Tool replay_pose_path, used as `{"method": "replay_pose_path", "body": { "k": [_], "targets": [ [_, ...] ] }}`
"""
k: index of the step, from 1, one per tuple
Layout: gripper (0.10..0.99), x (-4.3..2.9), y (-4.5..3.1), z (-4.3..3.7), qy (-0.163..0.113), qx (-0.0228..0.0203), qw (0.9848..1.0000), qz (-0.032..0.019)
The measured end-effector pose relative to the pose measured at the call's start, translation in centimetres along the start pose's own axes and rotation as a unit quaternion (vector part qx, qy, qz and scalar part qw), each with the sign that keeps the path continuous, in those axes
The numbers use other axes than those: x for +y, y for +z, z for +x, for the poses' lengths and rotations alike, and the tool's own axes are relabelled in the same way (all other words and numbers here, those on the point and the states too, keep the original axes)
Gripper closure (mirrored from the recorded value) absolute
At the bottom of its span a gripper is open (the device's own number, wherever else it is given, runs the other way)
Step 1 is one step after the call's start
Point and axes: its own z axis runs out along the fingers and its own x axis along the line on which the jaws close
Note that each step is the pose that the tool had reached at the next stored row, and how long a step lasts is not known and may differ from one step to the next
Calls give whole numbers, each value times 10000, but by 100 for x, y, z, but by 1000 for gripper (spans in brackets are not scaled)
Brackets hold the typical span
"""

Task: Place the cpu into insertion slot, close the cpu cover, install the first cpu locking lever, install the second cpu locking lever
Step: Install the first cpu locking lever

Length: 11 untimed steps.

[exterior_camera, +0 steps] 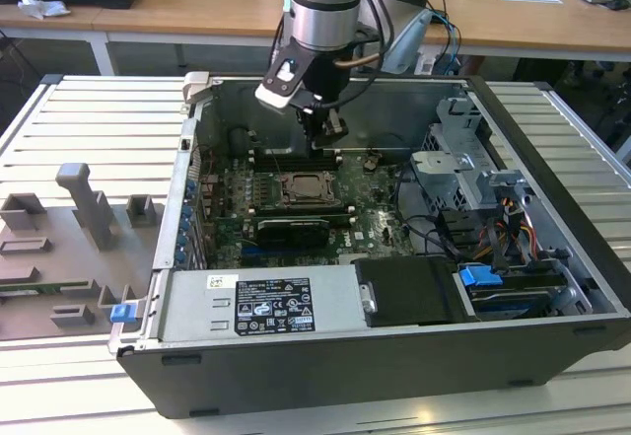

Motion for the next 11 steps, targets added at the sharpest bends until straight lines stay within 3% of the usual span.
{"method": "replay_pose_path", "body": {
  "k": [4, 11],
  "targets": [
    [980, -1, 0, 0, -393, 6, 9992, 2],
    [980, -2, 0, 1, -1140, 19, 9935, 4]
  ]
}}
